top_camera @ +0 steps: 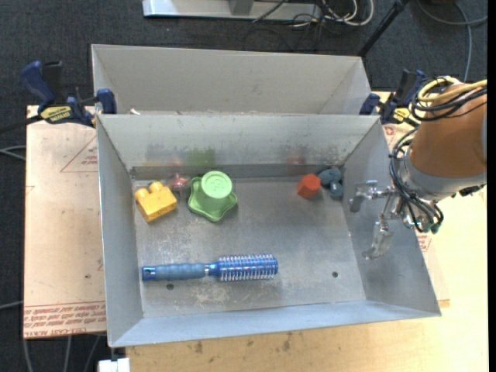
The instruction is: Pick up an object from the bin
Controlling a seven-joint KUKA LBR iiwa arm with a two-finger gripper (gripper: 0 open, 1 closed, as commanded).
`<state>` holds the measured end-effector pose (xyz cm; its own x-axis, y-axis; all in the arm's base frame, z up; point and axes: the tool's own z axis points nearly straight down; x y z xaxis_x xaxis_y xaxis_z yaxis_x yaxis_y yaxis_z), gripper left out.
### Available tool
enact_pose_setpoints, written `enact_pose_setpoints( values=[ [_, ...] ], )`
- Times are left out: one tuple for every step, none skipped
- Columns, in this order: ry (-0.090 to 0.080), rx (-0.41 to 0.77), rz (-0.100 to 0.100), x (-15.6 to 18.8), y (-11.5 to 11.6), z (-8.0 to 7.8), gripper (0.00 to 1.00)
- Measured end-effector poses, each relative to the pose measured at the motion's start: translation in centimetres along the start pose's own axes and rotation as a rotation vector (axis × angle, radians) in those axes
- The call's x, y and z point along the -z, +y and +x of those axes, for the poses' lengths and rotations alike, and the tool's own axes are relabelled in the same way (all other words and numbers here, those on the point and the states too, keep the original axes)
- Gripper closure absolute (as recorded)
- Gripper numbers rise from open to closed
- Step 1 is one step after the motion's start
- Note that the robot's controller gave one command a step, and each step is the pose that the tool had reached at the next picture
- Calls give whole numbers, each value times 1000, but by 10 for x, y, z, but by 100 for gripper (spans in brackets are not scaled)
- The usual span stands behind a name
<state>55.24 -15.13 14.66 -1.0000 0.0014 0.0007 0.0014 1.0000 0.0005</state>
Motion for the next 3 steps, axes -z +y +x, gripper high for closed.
enact_pose_setpoints(
  values=[
    [-9, -55, -2, -14, 35, -80, 0],
    [-5, 12, -1, -49, 66, -106, 0],
    [-17, 199, 2, -71, 57, -109, 0]
  ],
)
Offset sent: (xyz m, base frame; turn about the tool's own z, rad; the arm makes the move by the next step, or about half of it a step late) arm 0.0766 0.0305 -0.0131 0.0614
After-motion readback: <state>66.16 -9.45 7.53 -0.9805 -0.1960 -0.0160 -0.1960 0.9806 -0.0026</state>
